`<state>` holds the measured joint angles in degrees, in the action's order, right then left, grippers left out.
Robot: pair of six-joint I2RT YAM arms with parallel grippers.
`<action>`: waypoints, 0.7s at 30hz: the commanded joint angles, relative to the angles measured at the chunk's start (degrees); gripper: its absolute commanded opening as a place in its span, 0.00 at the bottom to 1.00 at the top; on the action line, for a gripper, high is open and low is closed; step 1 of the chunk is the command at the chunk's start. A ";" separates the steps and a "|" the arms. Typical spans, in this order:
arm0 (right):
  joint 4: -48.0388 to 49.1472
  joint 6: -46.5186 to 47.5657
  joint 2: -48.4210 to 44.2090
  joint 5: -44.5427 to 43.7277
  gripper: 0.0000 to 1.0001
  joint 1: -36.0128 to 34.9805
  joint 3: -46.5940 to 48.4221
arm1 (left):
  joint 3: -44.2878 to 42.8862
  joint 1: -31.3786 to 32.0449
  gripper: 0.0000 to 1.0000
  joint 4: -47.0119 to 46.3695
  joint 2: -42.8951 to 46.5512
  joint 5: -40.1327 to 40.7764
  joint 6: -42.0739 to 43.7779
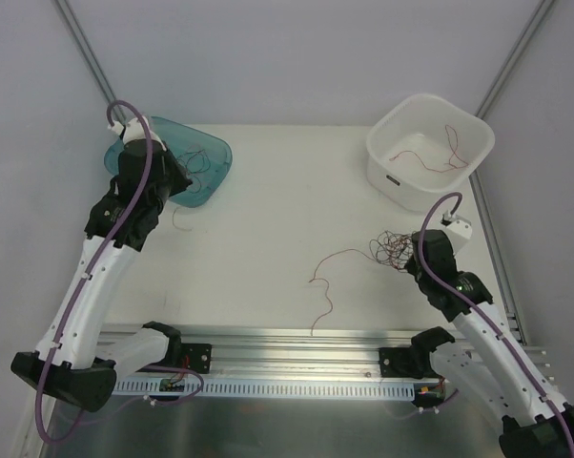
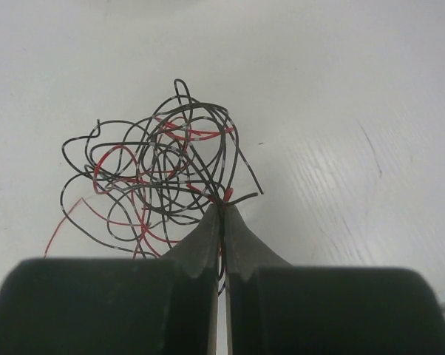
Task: Untangle the cables
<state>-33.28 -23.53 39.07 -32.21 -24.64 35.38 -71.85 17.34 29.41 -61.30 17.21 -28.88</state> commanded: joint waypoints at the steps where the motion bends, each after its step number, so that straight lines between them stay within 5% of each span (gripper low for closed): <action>1: -4.16 1.73 0.13 0.56 0.01 3.01 2.85 | -6.71 -0.73 0.00 7.94 -0.31 4.05 7.70; 7: -0.67 4.62 0.22 8.63 0.01 5.04 3.82 | -4.35 -0.82 0.00 8.73 2.32 -4.36 6.91; 15: 2.16 7.71 11.27 24.02 0.01 4.78 3.74 | 1.89 -0.82 0.00 8.38 5.31 -14.21 4.27; 19: 4.27 9.64 16.72 30.44 0.25 3.30 3.64 | 1.98 -0.82 0.00 8.21 4.79 -22.47 6.11; 21: 4.36 12.09 16.92 31.33 0.46 1.45 4.44 | 2.42 -0.73 0.00 7.86 4.26 -27.64 9.01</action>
<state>-31.27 -15.64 55.57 -6.74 -21.17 38.20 -69.69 16.78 38.26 -57.63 -0.32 -23.03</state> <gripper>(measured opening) 0.391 0.008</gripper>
